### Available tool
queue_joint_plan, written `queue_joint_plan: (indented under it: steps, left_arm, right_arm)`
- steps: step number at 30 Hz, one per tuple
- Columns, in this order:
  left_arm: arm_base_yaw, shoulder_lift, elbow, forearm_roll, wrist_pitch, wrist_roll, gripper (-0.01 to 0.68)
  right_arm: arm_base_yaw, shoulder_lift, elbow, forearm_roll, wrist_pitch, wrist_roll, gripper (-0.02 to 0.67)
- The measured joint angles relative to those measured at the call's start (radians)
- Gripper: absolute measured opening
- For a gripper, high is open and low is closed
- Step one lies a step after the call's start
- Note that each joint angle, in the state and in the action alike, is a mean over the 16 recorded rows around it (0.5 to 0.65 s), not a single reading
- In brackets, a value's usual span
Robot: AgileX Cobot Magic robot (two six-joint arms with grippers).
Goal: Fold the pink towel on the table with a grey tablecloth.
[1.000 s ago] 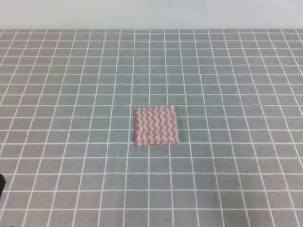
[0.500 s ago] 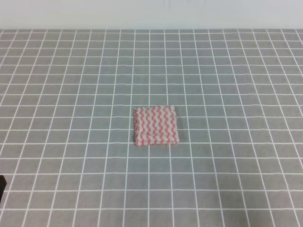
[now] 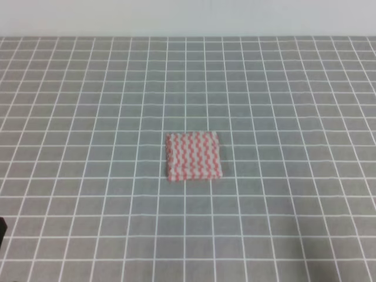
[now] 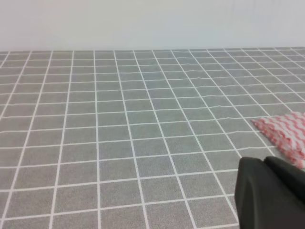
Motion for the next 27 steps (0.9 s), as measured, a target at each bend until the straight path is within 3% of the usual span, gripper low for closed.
queue_joint_plan:
  steps: [12, 27]
  left_arm:
    - [0.0, 0.002, 0.0, 0.001, -0.001, -0.001, -0.003]
    - [0.0, 0.001, 0.0, 0.001, -0.002, -0.001, -0.003]
  right_arm:
    - [-0.126, -0.267, 0.092, -0.024, 0.166, 0.002, -0.015]
    - [-0.176, -0.287, 0.094, -0.038, 0.307, 0.006, -0.015]
